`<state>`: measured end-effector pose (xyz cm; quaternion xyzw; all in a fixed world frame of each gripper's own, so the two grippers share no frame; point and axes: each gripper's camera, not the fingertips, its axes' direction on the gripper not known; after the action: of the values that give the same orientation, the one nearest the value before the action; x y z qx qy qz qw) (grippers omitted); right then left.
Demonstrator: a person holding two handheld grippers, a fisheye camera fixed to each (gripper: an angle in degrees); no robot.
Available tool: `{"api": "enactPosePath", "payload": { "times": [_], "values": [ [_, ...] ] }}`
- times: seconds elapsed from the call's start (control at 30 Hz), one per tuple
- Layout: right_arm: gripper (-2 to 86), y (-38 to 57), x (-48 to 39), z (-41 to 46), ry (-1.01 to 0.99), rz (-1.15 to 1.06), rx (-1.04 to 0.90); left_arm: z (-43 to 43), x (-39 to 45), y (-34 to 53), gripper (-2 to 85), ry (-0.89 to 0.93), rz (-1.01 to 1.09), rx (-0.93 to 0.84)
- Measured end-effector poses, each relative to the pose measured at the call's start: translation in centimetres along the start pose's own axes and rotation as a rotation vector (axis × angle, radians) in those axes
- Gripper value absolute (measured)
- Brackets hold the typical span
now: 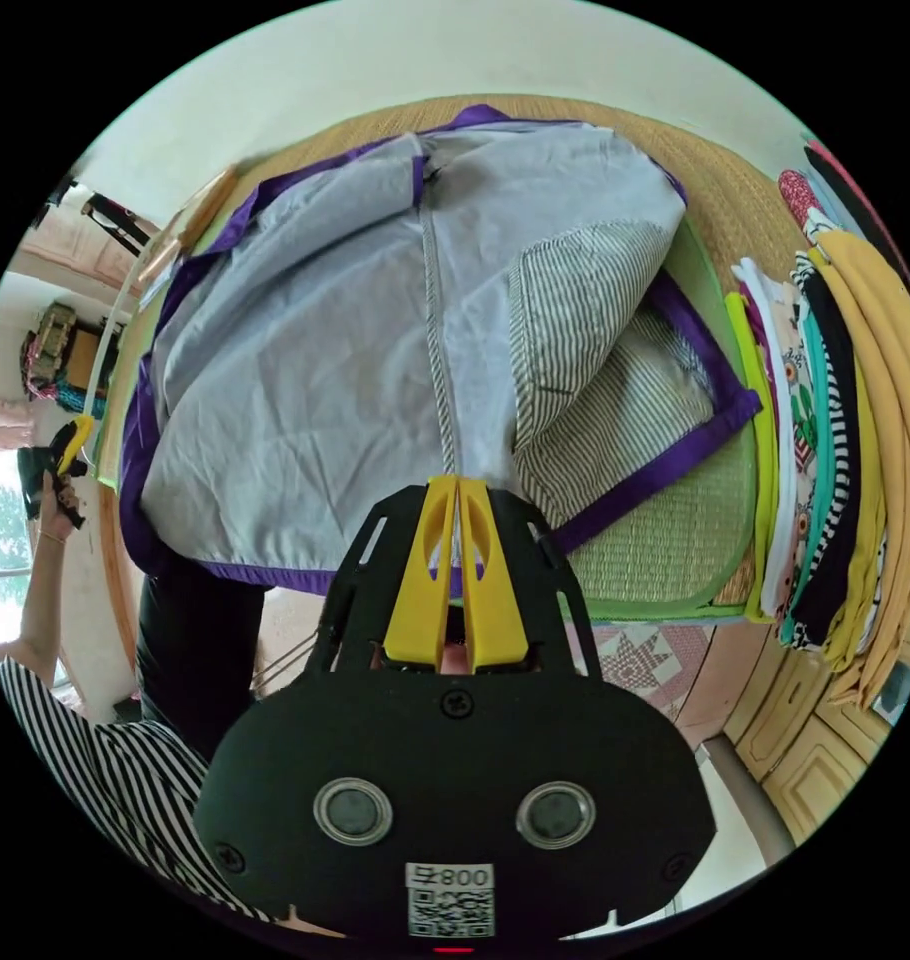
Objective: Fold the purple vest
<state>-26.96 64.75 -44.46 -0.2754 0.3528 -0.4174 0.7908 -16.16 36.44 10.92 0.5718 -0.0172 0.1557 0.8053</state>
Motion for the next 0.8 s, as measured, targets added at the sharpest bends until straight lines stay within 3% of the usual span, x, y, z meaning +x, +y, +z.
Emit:
{"api": "enactPosePath", "payload": {
  "times": [0.3,0.43,0.53,0.63,0.8],
  "values": [
    [-0.4,-8.7,-3.4,-5.2,-0.036,-0.104,0.144,16.0,18.2,-9.9,11.9,-0.128,0.451,-0.159],
    [-0.3,-12.2,-2.6,-6.4,0.058,-0.134,0.193,25.2,24.1,-13.5,12.4,-0.335,0.654,-0.264],
    [-0.3,-16.6,-0.1,-6.3,0.086,-0.105,0.214,30.9,26.8,-13.7,8.8,-0.5,0.797,-0.371],
    [-0.3,-21.3,1.7,-6.0,0.085,-0.097,0.243,32.7,28.9,-13.1,2.0,-0.631,0.883,-0.339],
    [0.4,-28.4,2.9,-4.4,0.049,-0.134,0.246,29.6,32.2,-15.4,0.6,-0.437,0.818,-0.209]
  ]
}}
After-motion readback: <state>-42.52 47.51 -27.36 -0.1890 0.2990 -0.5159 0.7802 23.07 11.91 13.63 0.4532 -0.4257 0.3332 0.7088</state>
